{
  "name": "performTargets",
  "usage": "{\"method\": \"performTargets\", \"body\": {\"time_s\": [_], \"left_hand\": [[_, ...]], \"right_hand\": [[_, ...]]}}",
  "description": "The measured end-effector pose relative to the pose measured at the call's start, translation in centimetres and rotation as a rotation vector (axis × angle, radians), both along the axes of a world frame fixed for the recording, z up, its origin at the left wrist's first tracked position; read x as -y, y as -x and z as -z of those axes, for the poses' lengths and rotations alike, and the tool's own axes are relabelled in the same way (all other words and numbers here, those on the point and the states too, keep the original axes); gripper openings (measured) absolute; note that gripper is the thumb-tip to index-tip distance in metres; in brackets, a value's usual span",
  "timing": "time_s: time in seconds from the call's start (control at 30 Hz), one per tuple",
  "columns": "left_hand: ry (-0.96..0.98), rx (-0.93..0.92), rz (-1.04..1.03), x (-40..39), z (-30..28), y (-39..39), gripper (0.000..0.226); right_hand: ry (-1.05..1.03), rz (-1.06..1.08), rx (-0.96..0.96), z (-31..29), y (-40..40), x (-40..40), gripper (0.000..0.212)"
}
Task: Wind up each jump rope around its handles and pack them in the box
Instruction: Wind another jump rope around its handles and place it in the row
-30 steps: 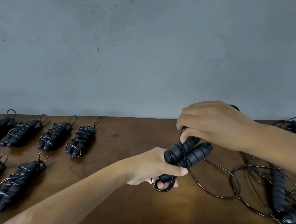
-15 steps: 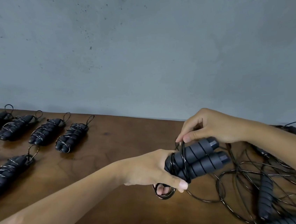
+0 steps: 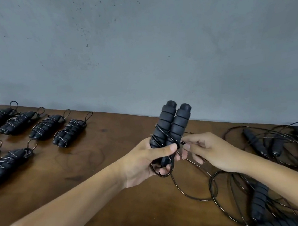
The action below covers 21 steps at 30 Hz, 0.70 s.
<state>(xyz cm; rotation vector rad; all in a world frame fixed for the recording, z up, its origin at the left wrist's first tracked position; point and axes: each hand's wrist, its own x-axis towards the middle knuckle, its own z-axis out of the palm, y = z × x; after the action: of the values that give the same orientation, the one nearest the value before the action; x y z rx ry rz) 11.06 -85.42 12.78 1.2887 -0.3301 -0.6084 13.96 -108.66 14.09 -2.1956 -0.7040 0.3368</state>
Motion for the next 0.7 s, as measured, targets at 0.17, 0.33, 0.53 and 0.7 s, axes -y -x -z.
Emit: {"method": "performTargets", "body": {"time_s": [0.17,0.33,0.53,0.7], "left_hand": [[0.004,-0.082,-0.094,-0.4,0.9,-0.1,0.058],[0.028,-0.144,-0.187,-0.8,1.4,-0.5,0.048],[-0.034,-0.235,-0.340,-1.4,1.9,-1.7,0.042],[-0.157,-0.235,-0.360,-0.9,1.8,-2.6,0.033]], "right_hand": [[0.098,0.098,0.068,0.1,0.6,1.1,0.028],[0.162,0.185,0.176,-0.6,1.7,1.8,0.022],[0.272,0.157,0.281,-1.9,1.9,2.7,0.019],[0.423,0.040,0.439,-4.1,1.7,2.2,0.033]]}}
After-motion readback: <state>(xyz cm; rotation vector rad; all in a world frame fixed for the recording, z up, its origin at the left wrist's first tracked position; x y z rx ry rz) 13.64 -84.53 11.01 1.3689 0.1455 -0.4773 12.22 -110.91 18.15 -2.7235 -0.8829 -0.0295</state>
